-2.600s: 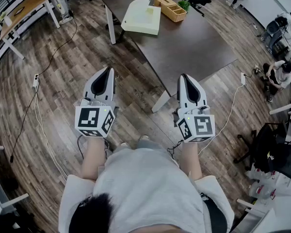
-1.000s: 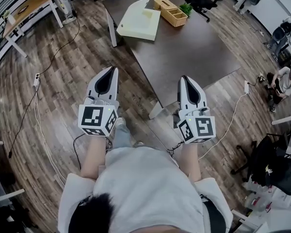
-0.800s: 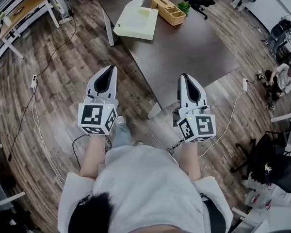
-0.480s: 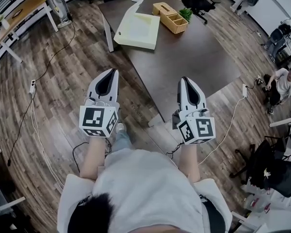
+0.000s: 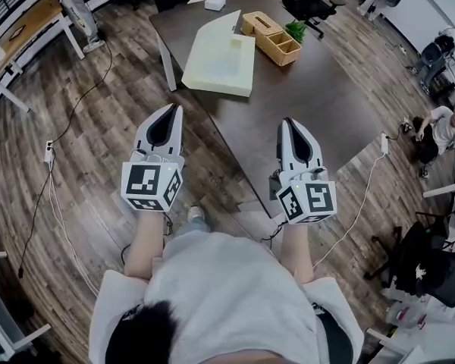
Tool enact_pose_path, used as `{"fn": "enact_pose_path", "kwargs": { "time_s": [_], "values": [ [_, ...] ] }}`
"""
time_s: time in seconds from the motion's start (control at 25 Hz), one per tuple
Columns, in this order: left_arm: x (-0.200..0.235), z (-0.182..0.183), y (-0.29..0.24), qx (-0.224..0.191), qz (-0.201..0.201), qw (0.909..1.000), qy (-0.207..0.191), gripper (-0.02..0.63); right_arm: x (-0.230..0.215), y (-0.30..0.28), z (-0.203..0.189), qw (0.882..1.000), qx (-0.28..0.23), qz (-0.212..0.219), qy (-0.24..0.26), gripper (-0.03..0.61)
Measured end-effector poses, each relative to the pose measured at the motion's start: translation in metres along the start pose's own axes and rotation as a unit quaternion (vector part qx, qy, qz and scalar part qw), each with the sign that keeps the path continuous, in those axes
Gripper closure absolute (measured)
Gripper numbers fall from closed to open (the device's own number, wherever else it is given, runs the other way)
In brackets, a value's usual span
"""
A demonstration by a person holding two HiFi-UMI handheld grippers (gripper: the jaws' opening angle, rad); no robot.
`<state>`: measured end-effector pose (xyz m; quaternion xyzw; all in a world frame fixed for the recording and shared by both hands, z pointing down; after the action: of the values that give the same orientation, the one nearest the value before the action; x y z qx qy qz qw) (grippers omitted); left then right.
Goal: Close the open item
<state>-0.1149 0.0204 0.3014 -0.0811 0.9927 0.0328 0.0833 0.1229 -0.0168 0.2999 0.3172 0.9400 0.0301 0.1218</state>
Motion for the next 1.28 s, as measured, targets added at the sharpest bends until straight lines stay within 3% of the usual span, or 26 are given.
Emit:
{"fn": "enact_pose_path", "kwargs": {
  "time_s": [0.4, 0.72, 1.08, 1.28],
  "values": [
    [0.067, -0.012, -0.05, -0.008, -0.022, 0.9997, -0.003, 0.604, 0.012, -0.078, -0.011, 1.0, -0.013, -0.018, 0.0, 0.566],
    [0.113, -0.026, -0.06, -0.016, -0.031, 0.9994, 0.003, 0.604, 0.037, -0.111, -0.023, 0.999, -0.016, -0.031, 0.006, 0.566],
    [0.124, -0.05, -0.064, -0.007, -0.033, 0.9986, 0.041, 0.604, 0.038, -0.122, -0.027, 0.999, 0.009, -0.046, 0.024, 0.566],
    [0.135, -0.059, -0.074, -0.003, -0.025, 0.9989, 0.039, 0.604, 0.031, -0.14, -0.032, 0.999, 0.008, -0.044, 0.023, 0.565]
  ]
}}
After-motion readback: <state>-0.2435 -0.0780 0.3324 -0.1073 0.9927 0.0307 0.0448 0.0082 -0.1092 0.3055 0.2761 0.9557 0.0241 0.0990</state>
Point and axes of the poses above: the fingertips, and each gripper's own axes: y backward along the fingers, x to its left, z out of its top, the point moved 3 cm from there along y, backward along the fingers, and after that the axes turned 9 degrees about -y, right-handed, at the moved point
